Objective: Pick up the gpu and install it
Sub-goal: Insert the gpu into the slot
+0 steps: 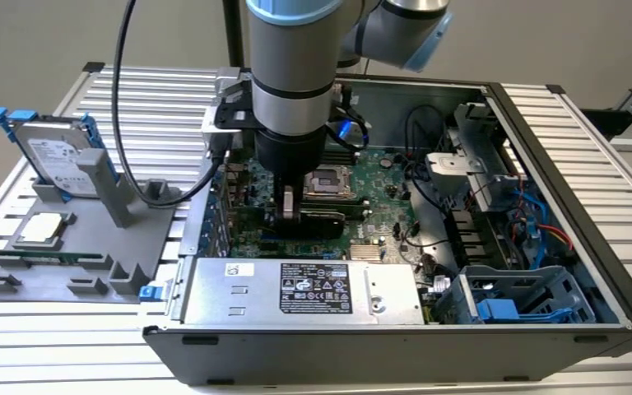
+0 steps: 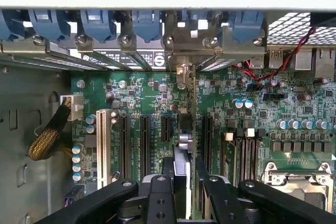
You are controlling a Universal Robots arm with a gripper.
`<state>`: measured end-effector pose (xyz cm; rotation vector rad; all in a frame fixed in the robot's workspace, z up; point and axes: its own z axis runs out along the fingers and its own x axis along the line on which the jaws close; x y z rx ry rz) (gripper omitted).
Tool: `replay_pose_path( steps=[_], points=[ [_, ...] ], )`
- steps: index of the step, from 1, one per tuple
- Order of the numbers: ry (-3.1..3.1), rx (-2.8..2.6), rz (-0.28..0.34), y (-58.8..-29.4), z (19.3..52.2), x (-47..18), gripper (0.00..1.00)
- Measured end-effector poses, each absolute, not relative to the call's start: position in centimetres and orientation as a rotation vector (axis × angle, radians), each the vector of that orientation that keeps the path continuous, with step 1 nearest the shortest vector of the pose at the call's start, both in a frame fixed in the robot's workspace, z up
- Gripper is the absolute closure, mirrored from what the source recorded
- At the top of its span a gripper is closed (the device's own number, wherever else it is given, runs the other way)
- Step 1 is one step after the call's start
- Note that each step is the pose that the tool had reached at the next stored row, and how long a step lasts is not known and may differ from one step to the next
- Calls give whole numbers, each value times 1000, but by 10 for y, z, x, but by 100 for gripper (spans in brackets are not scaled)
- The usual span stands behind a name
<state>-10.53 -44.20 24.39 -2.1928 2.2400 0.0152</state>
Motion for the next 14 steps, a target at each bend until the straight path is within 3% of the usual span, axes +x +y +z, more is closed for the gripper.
replay_pose_path(
  steps=[4,5,14],
  points=[
    [2239,-2192,16,-442,243,-105,100],
    [2238,-2191,16,-442,243,-105,0],
    [2241,-2193,15,-442,266,-105,0]
  ],
)
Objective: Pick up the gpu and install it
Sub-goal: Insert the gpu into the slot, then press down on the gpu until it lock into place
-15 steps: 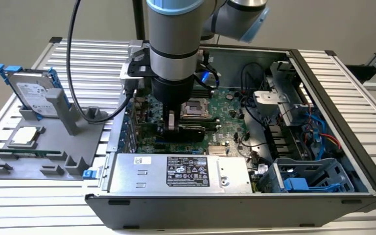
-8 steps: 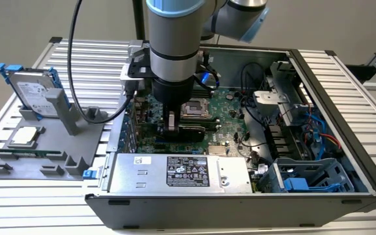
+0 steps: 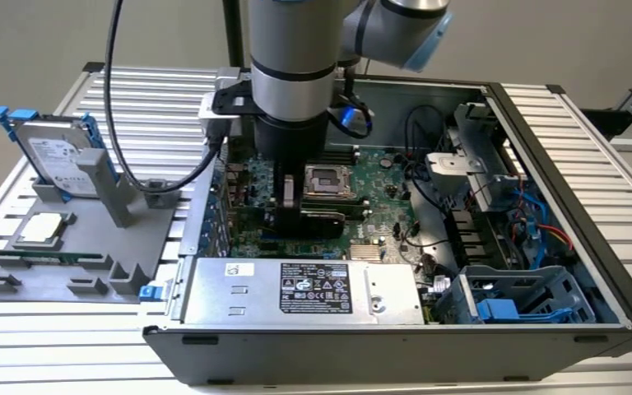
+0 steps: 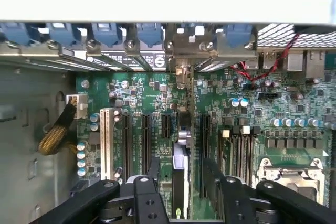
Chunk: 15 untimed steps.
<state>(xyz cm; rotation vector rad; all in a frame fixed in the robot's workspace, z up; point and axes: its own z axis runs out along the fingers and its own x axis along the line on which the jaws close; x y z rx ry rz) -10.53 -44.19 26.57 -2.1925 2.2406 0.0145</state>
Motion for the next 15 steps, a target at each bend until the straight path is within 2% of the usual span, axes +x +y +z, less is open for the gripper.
replay_pose_path(
  steps=[7,8,15],
  points=[
    [2240,-2193,15,-442,287,-105,0],
    [2240,-2193,15,-442,287,-105,100],
    [2241,-2193,14,-442,287,-105,100]
  ],
)
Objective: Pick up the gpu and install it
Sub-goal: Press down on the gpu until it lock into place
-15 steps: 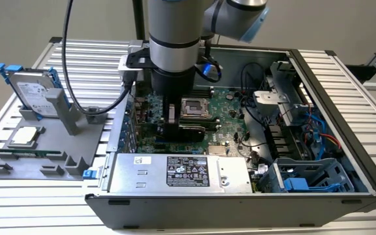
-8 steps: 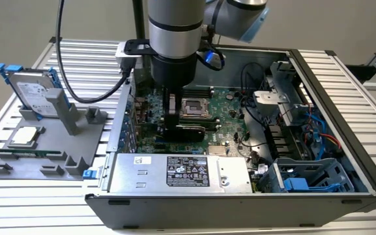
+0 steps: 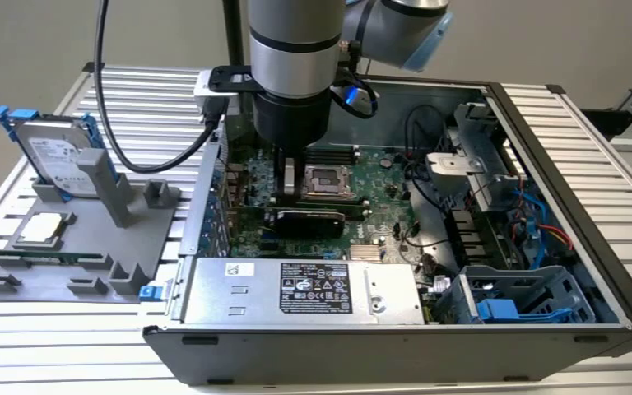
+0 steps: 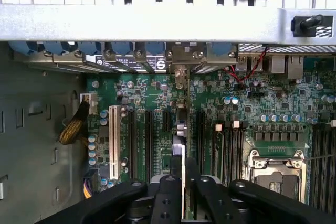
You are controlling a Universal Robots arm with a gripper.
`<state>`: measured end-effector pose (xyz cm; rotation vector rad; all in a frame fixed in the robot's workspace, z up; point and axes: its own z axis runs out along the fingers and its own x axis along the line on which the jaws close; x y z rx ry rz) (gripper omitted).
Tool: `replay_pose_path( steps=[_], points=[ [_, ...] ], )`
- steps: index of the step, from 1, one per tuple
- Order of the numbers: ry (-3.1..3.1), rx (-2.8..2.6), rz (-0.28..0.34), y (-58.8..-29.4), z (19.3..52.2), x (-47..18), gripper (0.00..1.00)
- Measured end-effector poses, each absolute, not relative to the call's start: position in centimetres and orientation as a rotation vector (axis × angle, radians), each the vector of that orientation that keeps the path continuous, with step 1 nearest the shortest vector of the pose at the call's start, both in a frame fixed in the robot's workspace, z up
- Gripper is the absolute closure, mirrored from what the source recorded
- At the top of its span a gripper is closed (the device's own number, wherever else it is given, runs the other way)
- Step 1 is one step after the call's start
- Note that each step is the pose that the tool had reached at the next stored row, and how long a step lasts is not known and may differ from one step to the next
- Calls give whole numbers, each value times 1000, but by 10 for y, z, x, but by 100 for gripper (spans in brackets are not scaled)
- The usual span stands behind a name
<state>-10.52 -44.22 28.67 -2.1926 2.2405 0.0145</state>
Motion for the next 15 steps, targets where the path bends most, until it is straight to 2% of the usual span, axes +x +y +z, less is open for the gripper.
replay_pose_path(
  steps=[15],
  points=[
    [2241,-2193,14,-443,287,-105,100]
  ],
)
